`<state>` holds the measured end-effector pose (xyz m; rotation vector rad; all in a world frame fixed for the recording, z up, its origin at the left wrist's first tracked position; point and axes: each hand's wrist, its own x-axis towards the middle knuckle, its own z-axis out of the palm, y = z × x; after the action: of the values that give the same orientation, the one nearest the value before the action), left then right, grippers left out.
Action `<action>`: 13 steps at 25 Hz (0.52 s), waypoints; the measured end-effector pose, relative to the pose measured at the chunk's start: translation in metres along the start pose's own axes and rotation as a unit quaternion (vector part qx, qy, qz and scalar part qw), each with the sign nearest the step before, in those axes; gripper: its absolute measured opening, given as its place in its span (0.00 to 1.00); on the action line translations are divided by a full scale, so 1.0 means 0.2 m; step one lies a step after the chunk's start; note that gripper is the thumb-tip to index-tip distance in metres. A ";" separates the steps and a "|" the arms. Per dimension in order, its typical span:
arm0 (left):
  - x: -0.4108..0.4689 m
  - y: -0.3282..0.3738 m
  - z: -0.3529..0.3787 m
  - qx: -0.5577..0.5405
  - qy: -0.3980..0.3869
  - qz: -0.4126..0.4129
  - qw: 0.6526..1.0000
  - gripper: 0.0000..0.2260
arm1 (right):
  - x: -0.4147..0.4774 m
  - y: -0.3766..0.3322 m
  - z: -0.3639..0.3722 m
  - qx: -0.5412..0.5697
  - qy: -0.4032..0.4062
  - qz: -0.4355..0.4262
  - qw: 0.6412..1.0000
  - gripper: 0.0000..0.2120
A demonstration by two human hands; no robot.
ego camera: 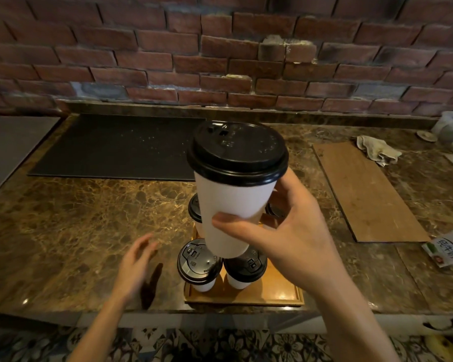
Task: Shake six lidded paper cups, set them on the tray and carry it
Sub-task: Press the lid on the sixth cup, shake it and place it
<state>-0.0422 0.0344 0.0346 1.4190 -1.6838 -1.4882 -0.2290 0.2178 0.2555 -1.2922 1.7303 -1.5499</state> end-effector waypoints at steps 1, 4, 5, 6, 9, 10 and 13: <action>-0.01 0.13 -0.05 -0.040 0.017 0.033 0.999 0.13 | 0.01 0.00 -0.01 -0.004 -0.002 0.001 1.000 0.40; -0.10 0.54 -0.17 -0.149 -0.075 0.151 0.974 0.16 | 0.04 -0.01 -0.02 -0.015 0.003 0.007 1.000 0.41; -0.15 0.65 -0.18 -0.148 -0.144 0.190 0.960 0.21 | 0.04 -0.01 -0.03 -0.019 0.006 0.007 1.000 0.40; -0.22 0.76 -0.17 -0.120 -0.205 0.230 0.944 0.27 | 0.05 -0.01 -0.03 -0.025 0.008 0.005 1.000 0.40; -0.40 0.94 -0.02 -0.058 -0.290 0.317 0.901 0.41 | 0.06 -0.02 -0.03 -0.033 0.008 -0.005 0.999 0.39; -0.44 0.96 0.04 -0.059 -0.282 0.327 0.900 0.43 | 0.06 -0.02 -0.03 -0.033 0.008 -0.006 0.999 0.39; -0.47 0.98 0.18 -0.088 -0.222 0.334 0.912 0.45 | 0.05 -0.02 -0.03 -0.042 0.014 0.000 0.999 0.39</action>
<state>-0.1140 0.1089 0.2302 0.3312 -1.9534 -1.5462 -0.2376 0.2119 0.2635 -1.3162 1.8301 -1.5177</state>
